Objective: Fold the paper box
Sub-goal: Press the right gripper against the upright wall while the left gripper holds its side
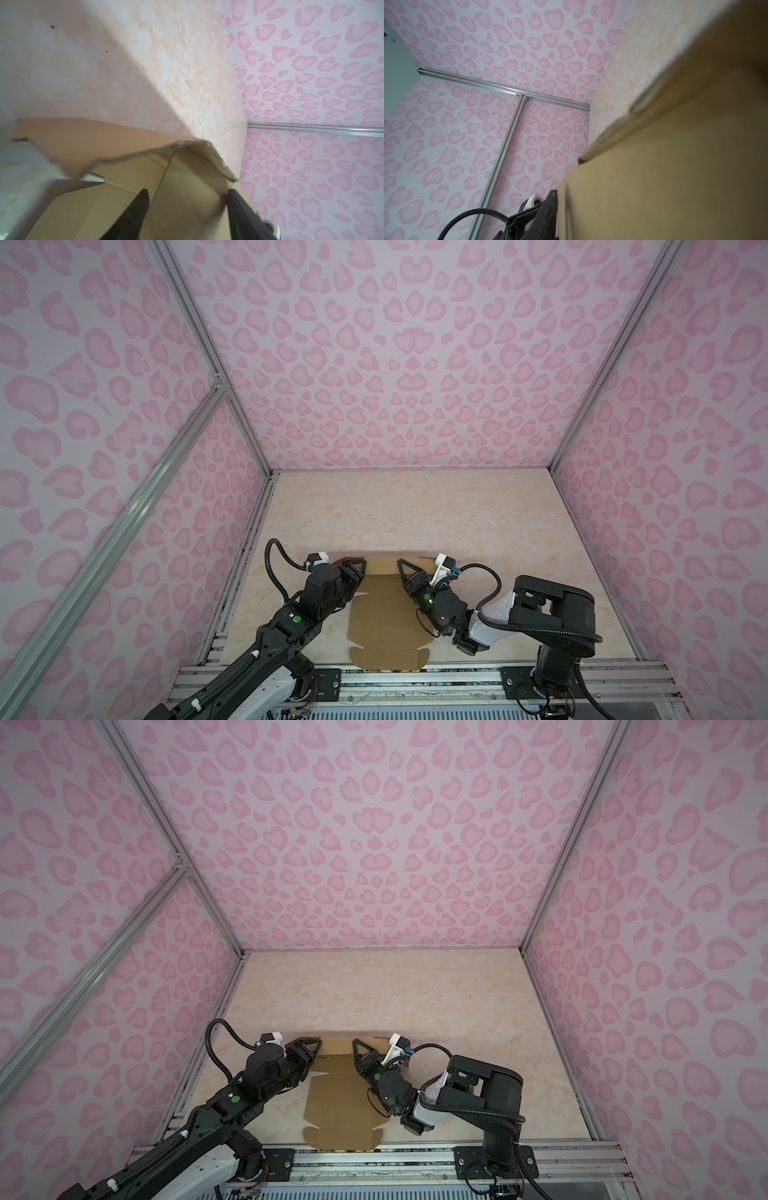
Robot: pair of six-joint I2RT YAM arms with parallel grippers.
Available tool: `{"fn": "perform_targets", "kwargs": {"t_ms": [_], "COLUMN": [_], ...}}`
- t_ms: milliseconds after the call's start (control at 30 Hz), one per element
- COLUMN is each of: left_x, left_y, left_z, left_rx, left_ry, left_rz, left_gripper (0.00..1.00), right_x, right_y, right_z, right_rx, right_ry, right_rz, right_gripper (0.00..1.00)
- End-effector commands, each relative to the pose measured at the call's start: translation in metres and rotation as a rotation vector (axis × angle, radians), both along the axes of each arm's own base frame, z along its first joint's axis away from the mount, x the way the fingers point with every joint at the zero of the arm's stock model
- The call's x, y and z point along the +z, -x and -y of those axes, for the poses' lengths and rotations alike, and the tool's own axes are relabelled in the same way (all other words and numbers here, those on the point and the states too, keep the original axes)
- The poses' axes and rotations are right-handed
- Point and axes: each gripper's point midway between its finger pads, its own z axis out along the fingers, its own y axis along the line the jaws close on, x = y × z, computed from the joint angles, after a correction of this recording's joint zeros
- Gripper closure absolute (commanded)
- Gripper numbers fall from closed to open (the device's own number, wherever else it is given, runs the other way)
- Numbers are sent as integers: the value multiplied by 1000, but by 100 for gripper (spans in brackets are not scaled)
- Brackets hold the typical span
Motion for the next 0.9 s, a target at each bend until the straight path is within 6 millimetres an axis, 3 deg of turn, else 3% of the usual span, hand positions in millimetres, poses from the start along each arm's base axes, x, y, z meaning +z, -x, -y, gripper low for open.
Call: {"fn": "perform_targets", "kwargs": {"t_ms": [0, 267, 533, 667, 867], "left_x": [-9, -13, -14, -15, -16], "left_y": [4, 5, 6, 6, 7], "left_z": [-8, -8, -6, -5, -3], "left_rx": [20, 18, 15, 12, 6], "left_ry": [-47, -47, -30, -20, -10], "left_rz": [-35, -46, -46, -48, -52], "left_gripper": [38, 38, 38, 38, 38], "right_x": [6, 17, 27, 29, 26], "right_y": [1, 3, 2, 8, 10], "right_z": [0, -1, 5, 6, 4], "right_rx": [-3, -36, -95, -132, -176], "right_ry": [-38, -45, -84, -68, -89], "right_rz": [9, 37, 58, 53, 63], "right_gripper": [67, 75, 73, 65, 67]}}
